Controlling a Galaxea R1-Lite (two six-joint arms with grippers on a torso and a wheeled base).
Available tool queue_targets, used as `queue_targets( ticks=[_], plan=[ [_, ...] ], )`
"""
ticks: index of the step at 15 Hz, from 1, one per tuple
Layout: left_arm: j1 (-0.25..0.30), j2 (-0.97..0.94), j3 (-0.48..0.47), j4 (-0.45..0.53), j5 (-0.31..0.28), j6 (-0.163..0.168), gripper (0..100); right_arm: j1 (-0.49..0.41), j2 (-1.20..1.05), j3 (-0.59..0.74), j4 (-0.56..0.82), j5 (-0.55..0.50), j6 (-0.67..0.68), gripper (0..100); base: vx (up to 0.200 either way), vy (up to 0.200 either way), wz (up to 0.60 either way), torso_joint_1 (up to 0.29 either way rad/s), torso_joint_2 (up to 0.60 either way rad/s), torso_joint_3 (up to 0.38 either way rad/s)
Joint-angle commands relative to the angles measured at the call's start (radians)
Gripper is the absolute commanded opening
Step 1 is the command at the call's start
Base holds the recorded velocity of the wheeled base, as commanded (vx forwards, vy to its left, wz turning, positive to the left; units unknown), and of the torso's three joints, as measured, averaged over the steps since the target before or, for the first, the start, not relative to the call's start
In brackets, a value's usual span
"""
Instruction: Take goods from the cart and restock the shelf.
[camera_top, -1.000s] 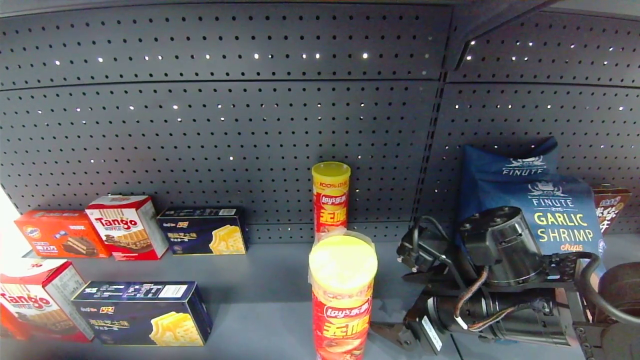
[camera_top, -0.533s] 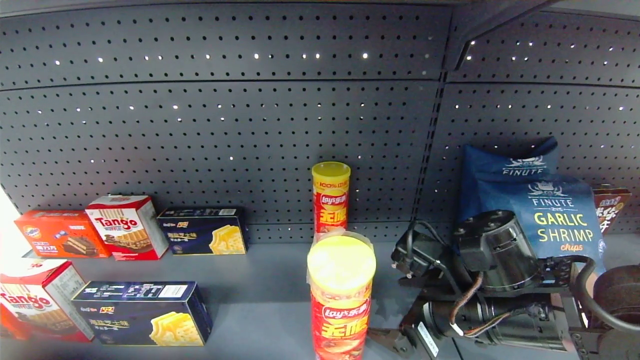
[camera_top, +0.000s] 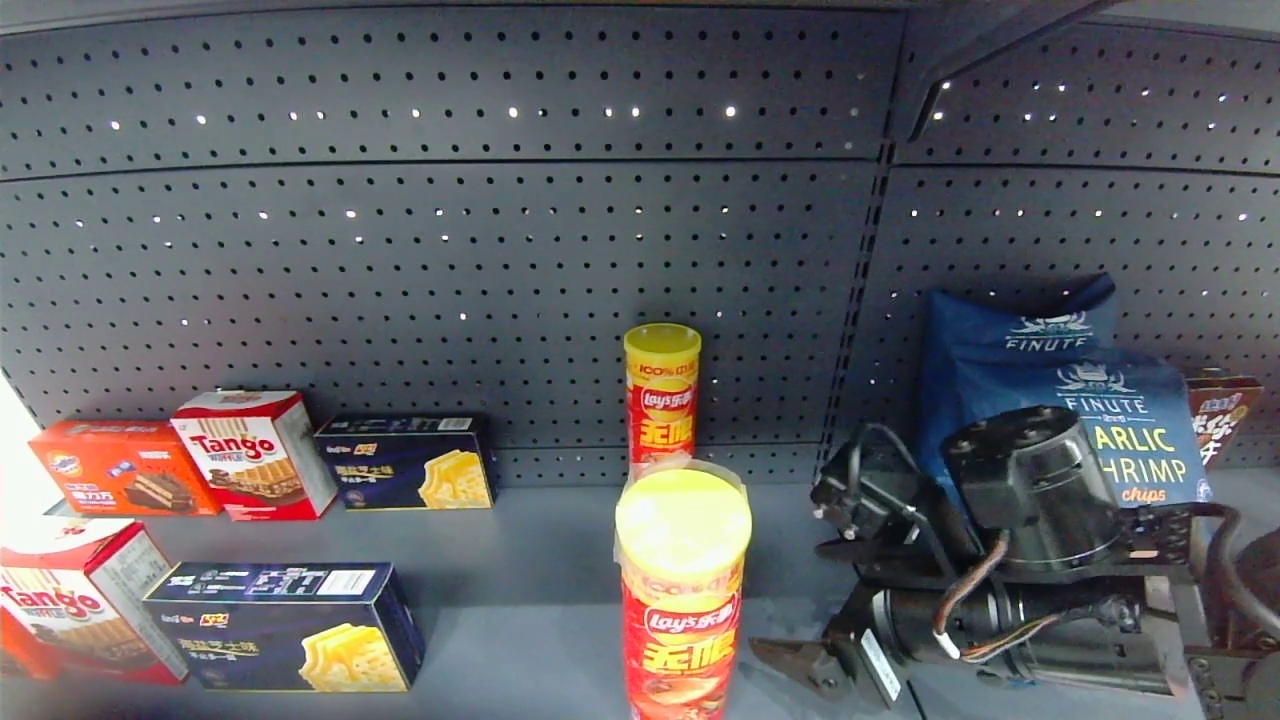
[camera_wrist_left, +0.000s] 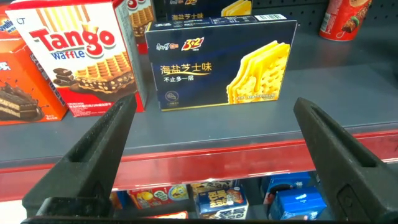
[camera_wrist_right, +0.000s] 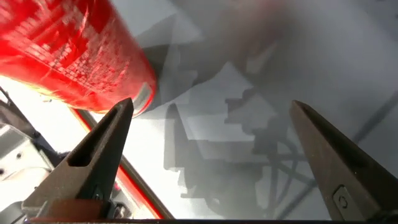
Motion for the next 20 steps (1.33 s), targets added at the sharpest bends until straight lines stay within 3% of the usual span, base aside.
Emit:
queue_targets(
  ticks=[1,5,8,10,14,16,19,20],
  plan=[
    [-0.002,0.002,0.000,0.000,0.001,-0.002,100,-0.067,-0.132,0.009,-0.001,-0.006,0.000,100,0.000,0.000,0.00,0.000,0.00,0.000],
    [0.000,0.002,0.000,0.000,0.001,0.000,100,-0.159,-0.357,0.097,0.001,-0.018,-0.009,100,0.000,0.000,0.00,0.000,0.00,0.000],
    [0.000,0.002,0.000,0.000,0.002,0.000,100,-0.444,-0.666,0.281,0.004,-0.013,-0.016,100,0.000,0.000,0.00,0.000,0.00,0.000],
    [0.000,0.002,0.000,0.000,-0.001,0.000,100,-0.584,-0.828,0.420,0.001,-0.007,-0.008,100,0.000,0.000,0.00,0.000,0.00,0.000],
    [0.000,0.002,0.000,0.011,-0.056,-0.002,100,-0.668,-1.103,0.630,0.007,-0.081,-0.014,100,0.000,0.000,0.00,0.000,0.00,0.000],
    [0.000,0.002,0.000,0.026,-0.056,0.000,100,-0.714,-1.238,0.695,0.028,-0.087,-0.012,100,0.000,0.000,0.00,0.000,0.00,0.000],
    [0.000,0.002,0.000,0.029,-0.058,0.000,100,-0.743,-1.399,0.713,0.139,-0.099,-0.011,100,0.000,0.000,0.00,0.000,0.00,0.000],
    [0.000,0.002,0.000,0.029,-0.058,0.000,100,-0.777,-1.511,0.712,0.239,-0.119,-0.009,100,0.000,0.000,0.00,0.000,0.00,0.000]
  ],
)
